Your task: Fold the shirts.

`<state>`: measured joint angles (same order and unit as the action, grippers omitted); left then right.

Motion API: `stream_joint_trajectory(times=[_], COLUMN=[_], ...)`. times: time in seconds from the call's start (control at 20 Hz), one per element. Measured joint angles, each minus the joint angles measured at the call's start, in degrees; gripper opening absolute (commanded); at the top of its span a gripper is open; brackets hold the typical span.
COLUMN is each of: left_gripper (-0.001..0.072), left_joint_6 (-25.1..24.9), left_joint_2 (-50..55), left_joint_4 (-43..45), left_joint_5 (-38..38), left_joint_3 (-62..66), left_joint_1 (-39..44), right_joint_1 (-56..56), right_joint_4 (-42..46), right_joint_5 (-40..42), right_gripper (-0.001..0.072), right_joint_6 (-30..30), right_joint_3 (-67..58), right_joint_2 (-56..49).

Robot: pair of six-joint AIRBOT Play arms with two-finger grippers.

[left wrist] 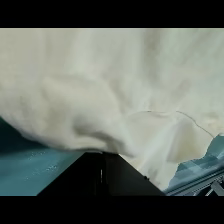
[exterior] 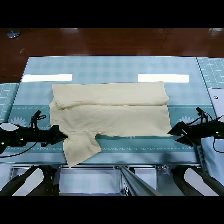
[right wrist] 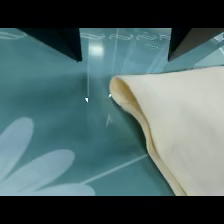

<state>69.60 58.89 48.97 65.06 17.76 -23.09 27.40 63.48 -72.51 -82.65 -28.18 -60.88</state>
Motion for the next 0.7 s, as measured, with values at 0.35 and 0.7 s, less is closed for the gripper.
stream_joint_trajectory(times=[0.35, 0.7], left_gripper=[0.0032, 0.0032], left_joint_6=[-1.75, -2.84], left_joint_2=[0.02, 0.02], left_joint_4=[-0.76, -0.87], left_joint_5=[-0.22, -0.50], left_joint_3=[0.00, 3.67], left_joint_1=[0.00, -0.52], right_joint_1=[-1.01, -1.11], right_joint_4=[-12.48, -16.33], right_joint_5=[7.17, 4.59], right_gripper=[0.0315, 0.0020], right_joint_6=[6.91, 12.57], right_joint_3=[0.59, -2.99], right_joint_2=[-5.84, -7.34])
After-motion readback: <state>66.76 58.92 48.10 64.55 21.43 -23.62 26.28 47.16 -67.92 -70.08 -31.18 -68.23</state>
